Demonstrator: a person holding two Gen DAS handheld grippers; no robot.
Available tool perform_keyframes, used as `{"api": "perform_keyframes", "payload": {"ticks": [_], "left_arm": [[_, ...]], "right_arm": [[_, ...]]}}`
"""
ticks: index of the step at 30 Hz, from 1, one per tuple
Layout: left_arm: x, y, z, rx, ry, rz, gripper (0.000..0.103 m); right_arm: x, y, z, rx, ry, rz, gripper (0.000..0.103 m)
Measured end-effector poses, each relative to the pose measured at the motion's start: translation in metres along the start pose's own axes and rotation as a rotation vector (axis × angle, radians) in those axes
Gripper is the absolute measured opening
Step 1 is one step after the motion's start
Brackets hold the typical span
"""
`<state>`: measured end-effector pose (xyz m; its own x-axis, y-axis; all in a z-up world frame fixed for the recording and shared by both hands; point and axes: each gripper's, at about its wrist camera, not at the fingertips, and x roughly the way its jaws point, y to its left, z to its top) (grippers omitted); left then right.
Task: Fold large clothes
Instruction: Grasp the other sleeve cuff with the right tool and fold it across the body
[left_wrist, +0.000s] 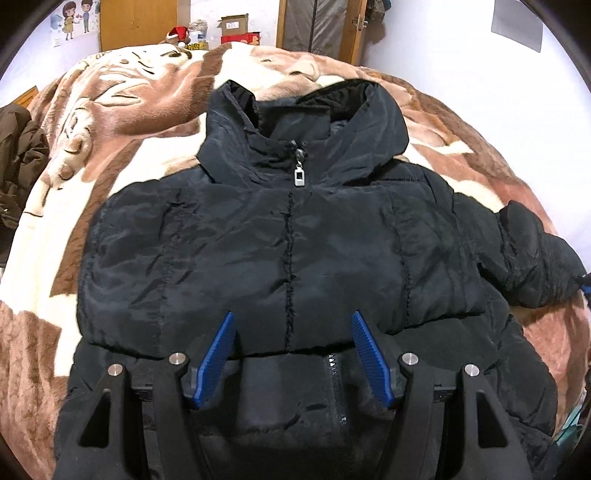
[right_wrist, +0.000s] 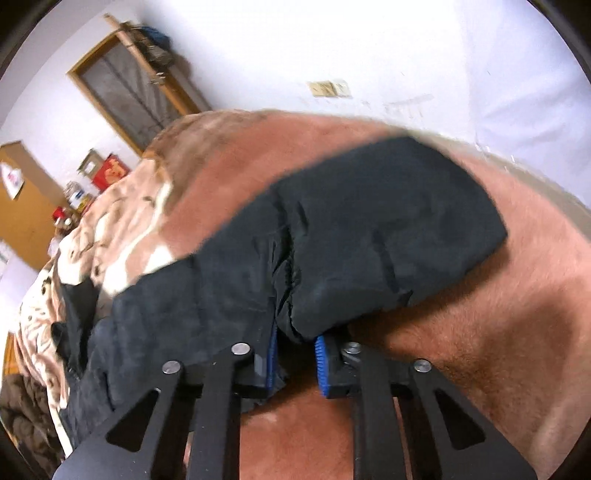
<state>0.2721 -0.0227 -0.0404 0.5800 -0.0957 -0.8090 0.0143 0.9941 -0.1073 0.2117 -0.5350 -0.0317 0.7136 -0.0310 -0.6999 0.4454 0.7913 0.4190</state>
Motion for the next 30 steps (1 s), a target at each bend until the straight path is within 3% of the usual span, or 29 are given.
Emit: {"api": "perform_keyframes", "payload": {"ticks": [9,15,18,23,30], "left_arm": [[-0.043,0.016,0.003,-0.035,-0.076,0.005,0.067],[-0.064,0.041,0.000,-0.086,-0.114,0.011,0.067],[-0.070,0.057,-0.006,-0.118,-0.122,0.020,0.067],[-0.074,0.090,-0.020,-0.178,-0.118,0.041,0.067],[-0.066,0.125,-0.039,-0.236,-0.089,0.079,0.067]], "right_arm": [[-0.093,0.112,0.008,-0.224,-0.117,0.197,0.014],[-0.114,0.209,-0.012,-0.399,-0.099,0.353,0.014],[-0.104,0.255,-0.036,-0.491,-0.059,0.395,0.014],[-0.059,0.312,-0.096,-0.606,0.086,0.439,0.014],[0.022,0.338,-0.172,-0.682,0.303,0.413,0.022]]}}
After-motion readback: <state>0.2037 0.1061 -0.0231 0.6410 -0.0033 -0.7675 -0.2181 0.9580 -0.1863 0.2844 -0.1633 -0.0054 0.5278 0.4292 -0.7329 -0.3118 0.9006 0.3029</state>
